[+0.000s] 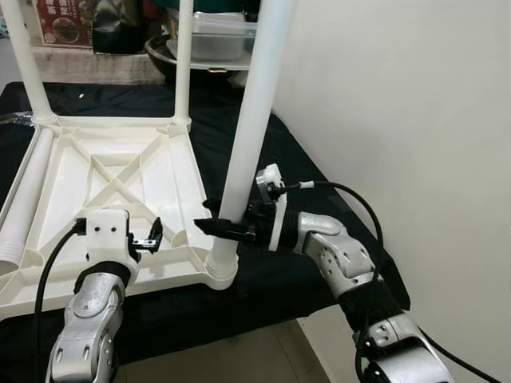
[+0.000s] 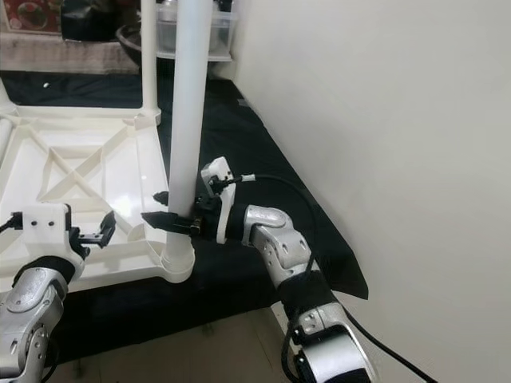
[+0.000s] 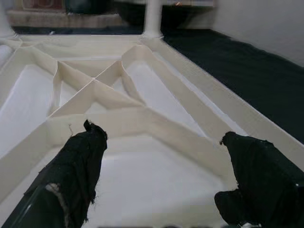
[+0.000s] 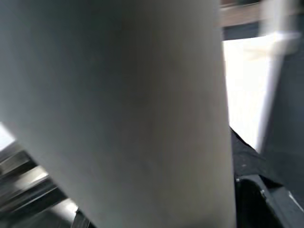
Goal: Building children table
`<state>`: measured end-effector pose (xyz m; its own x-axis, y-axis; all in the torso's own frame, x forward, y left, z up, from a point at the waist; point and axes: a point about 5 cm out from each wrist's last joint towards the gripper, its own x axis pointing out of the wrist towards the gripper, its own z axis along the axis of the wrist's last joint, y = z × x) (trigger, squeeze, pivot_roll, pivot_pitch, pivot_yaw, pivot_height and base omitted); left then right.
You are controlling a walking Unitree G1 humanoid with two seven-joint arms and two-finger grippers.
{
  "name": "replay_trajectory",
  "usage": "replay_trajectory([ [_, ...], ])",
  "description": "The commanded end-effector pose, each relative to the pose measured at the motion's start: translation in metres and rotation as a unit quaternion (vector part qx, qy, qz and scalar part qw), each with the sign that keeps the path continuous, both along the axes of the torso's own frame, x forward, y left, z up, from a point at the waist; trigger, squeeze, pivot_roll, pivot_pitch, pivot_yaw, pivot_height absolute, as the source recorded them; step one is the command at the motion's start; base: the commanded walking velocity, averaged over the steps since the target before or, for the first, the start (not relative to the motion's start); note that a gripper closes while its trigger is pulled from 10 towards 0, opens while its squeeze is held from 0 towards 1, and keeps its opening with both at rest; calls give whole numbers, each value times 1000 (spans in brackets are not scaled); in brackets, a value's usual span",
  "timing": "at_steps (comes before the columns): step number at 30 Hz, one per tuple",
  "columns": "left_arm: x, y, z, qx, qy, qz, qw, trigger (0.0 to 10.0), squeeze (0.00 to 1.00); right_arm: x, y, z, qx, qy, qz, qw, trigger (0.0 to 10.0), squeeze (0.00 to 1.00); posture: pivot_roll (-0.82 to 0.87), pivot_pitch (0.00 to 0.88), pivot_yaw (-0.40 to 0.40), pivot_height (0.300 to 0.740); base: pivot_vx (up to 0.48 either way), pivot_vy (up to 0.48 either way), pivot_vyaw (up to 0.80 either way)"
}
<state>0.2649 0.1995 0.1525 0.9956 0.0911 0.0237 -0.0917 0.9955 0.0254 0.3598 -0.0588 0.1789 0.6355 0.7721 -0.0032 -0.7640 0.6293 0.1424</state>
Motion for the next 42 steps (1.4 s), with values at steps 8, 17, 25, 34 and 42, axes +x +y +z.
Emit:
replay_trajectory([
  [8,-3,2,-4,-10,5,3,1000,10000,0,-4,-35,-57,-71,113,-336,932,10000,0,163,0,-160,740,0,0,0],
  [17,-1,1,-4,-10,5,-1,1000,10000,0,-18,1,4,58,-1,69,996,10000,0,158,0,-161,740,0,0,0],
  [25,0,1,-3,-12,3,0,1000,10000,0,-30,-1,11,46,-30,250,967,2667,0,168,0,-173,740,0,0,0],
  [34,-3,1,-3,-13,4,-3,1000,10000,0,4,-7,-31,-30,67,-210,975,0,0,171,0,-169,740,0,0,0],
  [42,-2,1,-3,-10,5,-6,1000,10000,0,-7,-38,-47,-68,88,-307,945,10000,0,153,0,-152,740,0,0,0],
])
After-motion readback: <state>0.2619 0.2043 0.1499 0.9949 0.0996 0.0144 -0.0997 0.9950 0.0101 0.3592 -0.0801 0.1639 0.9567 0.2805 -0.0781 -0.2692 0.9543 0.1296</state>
